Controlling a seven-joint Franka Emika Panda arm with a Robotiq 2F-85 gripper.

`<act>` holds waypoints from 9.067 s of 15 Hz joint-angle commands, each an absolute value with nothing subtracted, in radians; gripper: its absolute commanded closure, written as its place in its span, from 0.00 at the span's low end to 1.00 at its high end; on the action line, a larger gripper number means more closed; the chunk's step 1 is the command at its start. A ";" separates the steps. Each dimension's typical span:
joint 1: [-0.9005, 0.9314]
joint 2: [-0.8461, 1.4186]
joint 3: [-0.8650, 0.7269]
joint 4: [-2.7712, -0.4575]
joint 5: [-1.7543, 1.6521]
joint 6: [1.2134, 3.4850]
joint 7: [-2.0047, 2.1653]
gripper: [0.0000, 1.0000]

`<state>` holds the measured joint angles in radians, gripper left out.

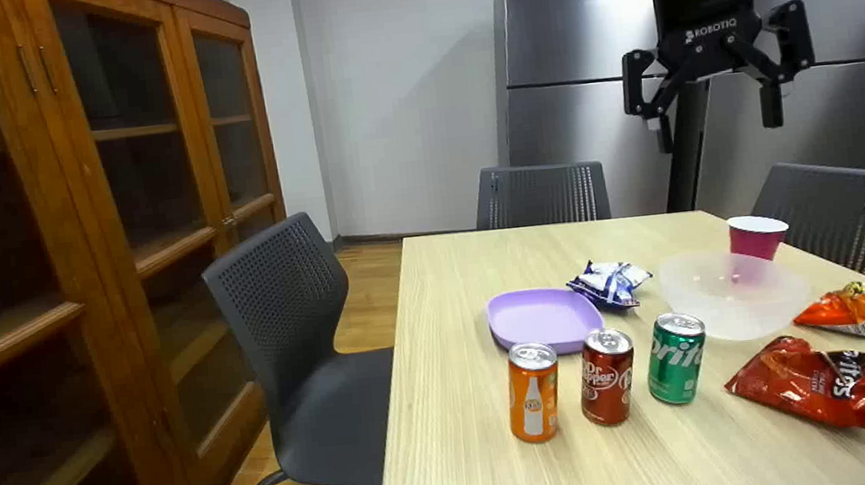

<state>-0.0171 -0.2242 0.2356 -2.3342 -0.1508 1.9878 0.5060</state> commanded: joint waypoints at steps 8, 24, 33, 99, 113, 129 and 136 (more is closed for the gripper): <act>0.046 -0.205 0.209 -2.338 -0.150 2.038 0.493 0.00; 0.188 0.015 0.225 -2.313 -0.037 2.230 0.358 0.00; 0.255 0.189 0.231 -2.250 -0.039 2.214 0.335 0.00; 0.320 0.540 0.047 -1.751 -0.093 2.186 0.406 0.61; 0.316 0.684 0.015 -1.552 -0.080 2.104 0.474 0.61; 0.315 0.795 0.003 -1.483 -0.019 2.105 0.527 0.61; 0.316 0.813 0.001 -1.467 -0.004 2.099 0.538 0.39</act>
